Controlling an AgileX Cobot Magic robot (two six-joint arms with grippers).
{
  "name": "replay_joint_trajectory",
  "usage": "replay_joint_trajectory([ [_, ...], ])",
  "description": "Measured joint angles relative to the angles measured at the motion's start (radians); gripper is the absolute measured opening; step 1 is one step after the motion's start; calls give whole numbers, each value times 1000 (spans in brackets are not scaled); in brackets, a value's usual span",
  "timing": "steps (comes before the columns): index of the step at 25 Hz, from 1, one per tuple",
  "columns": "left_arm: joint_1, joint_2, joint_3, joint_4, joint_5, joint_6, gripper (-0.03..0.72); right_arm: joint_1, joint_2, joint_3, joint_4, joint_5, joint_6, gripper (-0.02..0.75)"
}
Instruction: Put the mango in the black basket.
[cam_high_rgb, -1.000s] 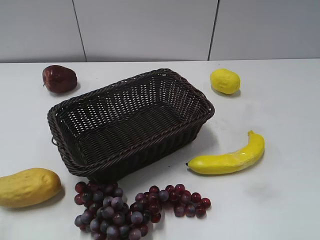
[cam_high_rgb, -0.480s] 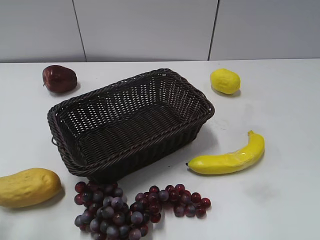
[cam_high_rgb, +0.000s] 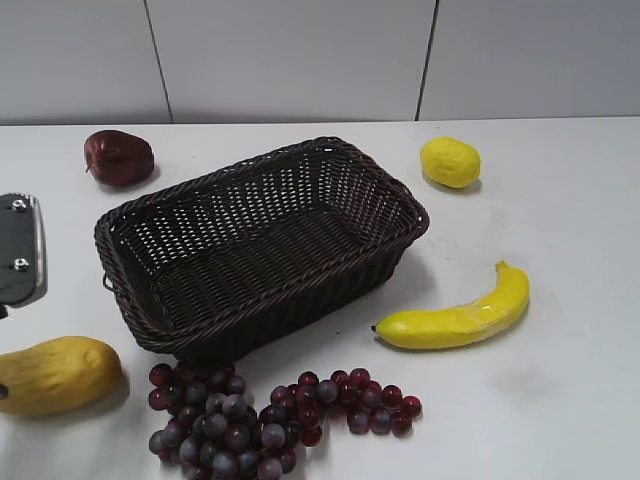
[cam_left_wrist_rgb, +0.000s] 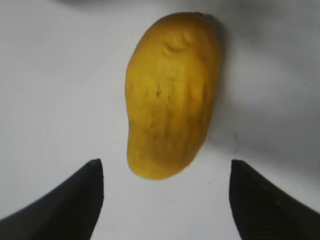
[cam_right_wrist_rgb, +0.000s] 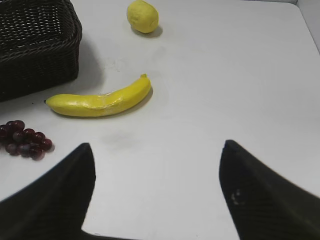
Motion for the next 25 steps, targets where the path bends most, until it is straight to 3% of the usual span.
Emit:
replay_joint_trajectory([
  [13, 0, 282, -30, 29, -173, 10, 591, 0, 0, 0, 0, 0, 0, 592],
  [16, 0, 290, -35, 29, -182, 10, 555, 0, 0, 0, 0, 0, 0, 592],
  [25, 0, 174, -74, 97, -75, 10, 556, 0, 0, 0, 0, 0, 0, 592],
])
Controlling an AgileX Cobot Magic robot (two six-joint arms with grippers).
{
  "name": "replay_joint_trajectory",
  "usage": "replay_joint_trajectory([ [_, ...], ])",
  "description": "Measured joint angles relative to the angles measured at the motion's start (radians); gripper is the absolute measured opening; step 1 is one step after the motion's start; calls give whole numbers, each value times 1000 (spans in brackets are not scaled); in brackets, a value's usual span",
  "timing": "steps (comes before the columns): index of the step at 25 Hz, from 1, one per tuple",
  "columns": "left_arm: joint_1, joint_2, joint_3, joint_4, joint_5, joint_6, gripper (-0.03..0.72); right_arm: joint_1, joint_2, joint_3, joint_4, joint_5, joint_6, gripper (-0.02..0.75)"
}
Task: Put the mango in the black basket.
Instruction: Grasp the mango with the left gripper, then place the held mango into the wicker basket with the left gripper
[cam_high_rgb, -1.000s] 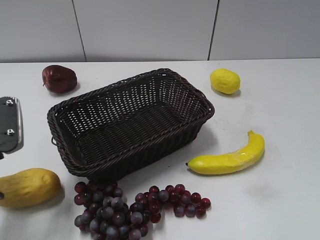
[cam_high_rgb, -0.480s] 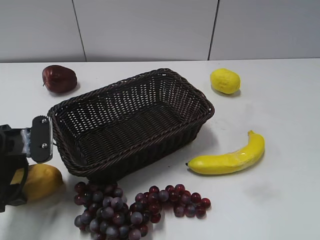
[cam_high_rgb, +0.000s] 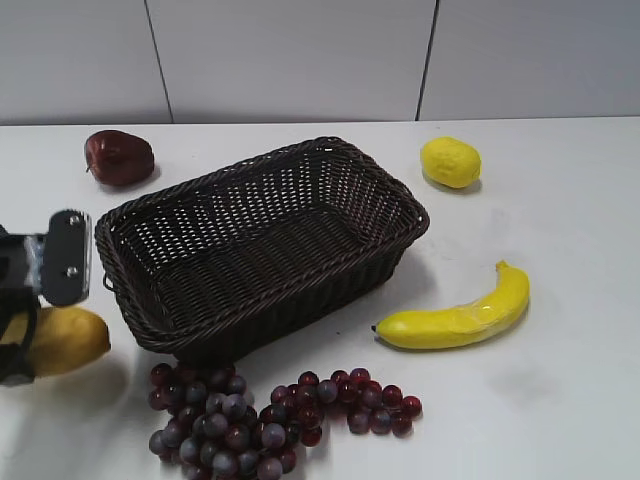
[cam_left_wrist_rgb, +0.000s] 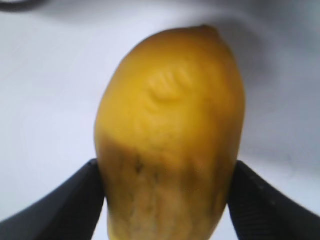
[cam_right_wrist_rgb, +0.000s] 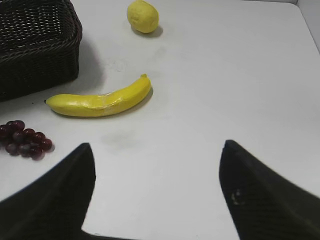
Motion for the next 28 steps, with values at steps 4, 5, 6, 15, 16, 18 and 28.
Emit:
replay_joint_trajectory([
  [4, 0, -134, -94, 42, 16, 0, 555, 0, 0, 0, 0, 0, 0, 592],
  [5, 0, -155, -129, 34, 11, -1, 555, 0, 0, 0, 0, 0, 0, 592],
  [6, 0, -171, -162, 14, 5, -9, 555, 0, 0, 0, 0, 0, 0, 592],
  [15, -37, -44, -490, -319, -4, -83, 555, 0, 0, 0, 0, 0, 0, 592],
  [16, -50, -18, -507, -352, -4, -83, 555, 0, 0, 0, 0, 0, 0, 592],
  [18, -75, 50, -526, -403, -7, -83, 555, 0, 0, 0, 0, 0, 0, 592],
  [28, -135, 347, -529, -567, -37, -84, 555, 0, 0, 0, 0, 0, 0, 592],
])
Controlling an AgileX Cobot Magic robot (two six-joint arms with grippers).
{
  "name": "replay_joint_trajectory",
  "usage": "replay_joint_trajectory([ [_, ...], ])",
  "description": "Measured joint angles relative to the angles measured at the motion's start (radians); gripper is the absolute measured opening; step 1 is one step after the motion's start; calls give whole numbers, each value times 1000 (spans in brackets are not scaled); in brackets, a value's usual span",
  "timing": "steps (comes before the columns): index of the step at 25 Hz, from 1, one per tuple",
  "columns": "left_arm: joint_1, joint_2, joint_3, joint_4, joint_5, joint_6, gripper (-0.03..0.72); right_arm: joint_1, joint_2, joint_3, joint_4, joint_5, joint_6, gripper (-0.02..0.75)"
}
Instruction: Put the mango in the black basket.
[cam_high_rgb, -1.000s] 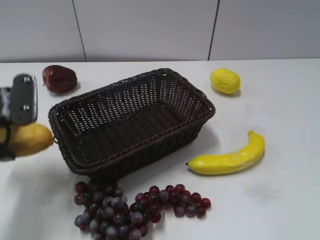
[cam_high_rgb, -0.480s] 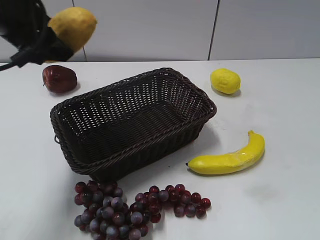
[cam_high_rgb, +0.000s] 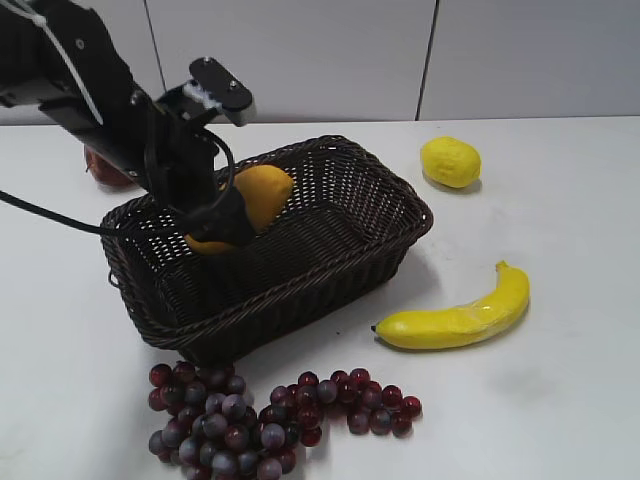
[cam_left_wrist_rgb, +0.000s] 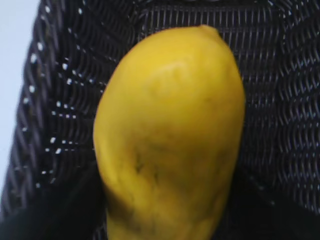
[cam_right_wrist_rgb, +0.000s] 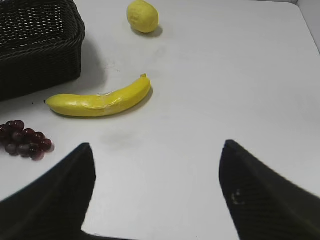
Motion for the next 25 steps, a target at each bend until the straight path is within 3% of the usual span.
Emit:
replay_joint_trajectory([
  [2, 0, 20, 0, -29, 5, 0, 555, 0, 0, 0, 0, 0, 0, 592],
  [6, 0, 23, -11, -45, 4, -21, 659, 0, 0, 0, 0, 0, 0, 592],
  [11, 0, -3, -90, -19, 64, -56, 664, 0, 0, 0, 0, 0, 0, 592],
  [15, 7, -59, -205, 219, 149, -315, 636, 0, 0, 0, 0, 0, 0, 592],
  [19, 79, -105, -342, 514, 380, -638, 600, 0, 0, 0, 0, 0, 0, 592],
  [22, 160, -112, -381, 546, 568, -750, 592, 0, 0, 0, 0, 0, 0, 592],
  [25, 242, -124, -353, 478, 619, -793, 591, 0, 0, 0, 0, 0, 0, 592],
])
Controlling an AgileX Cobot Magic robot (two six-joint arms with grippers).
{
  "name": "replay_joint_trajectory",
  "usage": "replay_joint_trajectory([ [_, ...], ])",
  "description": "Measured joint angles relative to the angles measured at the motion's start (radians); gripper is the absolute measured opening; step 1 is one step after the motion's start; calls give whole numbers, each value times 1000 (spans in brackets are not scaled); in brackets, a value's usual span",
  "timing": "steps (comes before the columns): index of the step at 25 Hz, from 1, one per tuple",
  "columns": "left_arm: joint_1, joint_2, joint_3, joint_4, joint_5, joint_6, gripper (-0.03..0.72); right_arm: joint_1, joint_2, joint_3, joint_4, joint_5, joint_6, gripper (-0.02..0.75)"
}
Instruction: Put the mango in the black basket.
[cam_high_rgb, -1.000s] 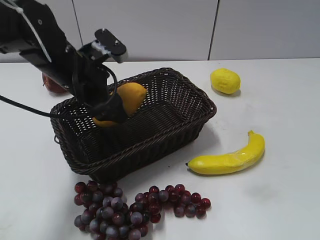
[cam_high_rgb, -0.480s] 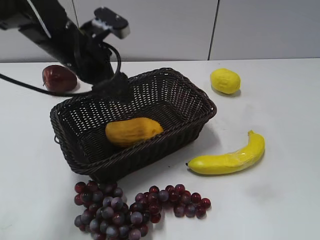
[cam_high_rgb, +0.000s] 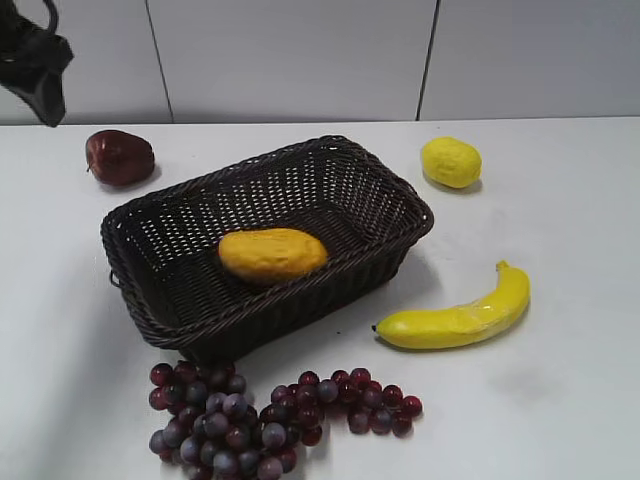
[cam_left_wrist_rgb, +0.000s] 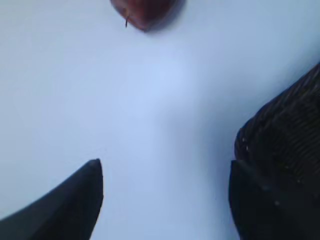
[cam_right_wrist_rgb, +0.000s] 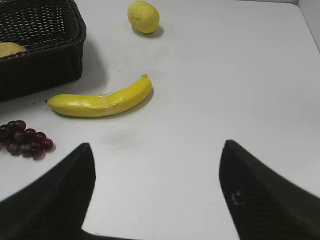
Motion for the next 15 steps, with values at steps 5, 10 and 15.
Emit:
replay_joint_trajectory([
  [5, 52, -106, 132, -58, 10, -15, 578, 0, 0, 0, 0, 0, 0, 592],
  [10, 52, -283, 342, -35, 12, -31, 574, 0, 0, 0, 0, 0, 0, 592],
  [15, 52, -544, 547, -35, -1, -66, 574, 0, 0, 0, 0, 0, 0, 592],
])
